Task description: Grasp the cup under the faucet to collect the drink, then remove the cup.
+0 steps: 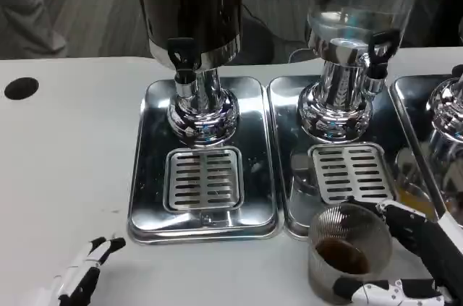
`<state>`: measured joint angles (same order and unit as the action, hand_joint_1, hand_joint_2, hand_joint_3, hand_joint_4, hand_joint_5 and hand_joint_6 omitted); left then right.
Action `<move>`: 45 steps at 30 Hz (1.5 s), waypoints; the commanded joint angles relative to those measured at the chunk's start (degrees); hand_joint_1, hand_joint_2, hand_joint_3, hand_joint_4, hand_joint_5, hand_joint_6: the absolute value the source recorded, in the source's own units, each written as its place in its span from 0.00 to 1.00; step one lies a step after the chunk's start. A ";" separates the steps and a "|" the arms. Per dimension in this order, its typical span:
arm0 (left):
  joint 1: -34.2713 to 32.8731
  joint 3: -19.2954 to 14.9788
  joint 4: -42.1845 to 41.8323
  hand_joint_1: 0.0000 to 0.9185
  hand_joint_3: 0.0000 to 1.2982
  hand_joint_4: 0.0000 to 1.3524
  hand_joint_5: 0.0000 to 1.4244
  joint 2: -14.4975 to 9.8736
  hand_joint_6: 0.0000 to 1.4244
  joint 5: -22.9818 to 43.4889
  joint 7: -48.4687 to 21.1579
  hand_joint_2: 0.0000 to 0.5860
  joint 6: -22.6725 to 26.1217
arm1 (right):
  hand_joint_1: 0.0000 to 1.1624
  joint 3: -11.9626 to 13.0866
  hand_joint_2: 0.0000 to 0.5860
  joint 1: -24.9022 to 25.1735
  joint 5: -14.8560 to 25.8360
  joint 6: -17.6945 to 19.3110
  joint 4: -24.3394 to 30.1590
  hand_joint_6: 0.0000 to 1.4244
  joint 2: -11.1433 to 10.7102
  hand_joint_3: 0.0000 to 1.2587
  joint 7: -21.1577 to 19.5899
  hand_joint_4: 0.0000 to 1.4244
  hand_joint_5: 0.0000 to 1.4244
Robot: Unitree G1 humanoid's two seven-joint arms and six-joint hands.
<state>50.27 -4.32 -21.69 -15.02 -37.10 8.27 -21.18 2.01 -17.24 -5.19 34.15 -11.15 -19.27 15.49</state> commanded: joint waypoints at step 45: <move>-0.41 -2.90 -4.41 0.00 0.13 0.06 0.08 -0.95 0.25 2.12 -0.47 0.20 -1.69 | 0.31 5.73 1.00 4.53 -2.92 1.92 9.23 0.00 -5.40 0.16 -1.78 0.01 0.00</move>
<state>50.14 -6.32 -25.45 -15.38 -35.05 7.92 -22.10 6.86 -13.23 -5.37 36.37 -3.55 -23.63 15.12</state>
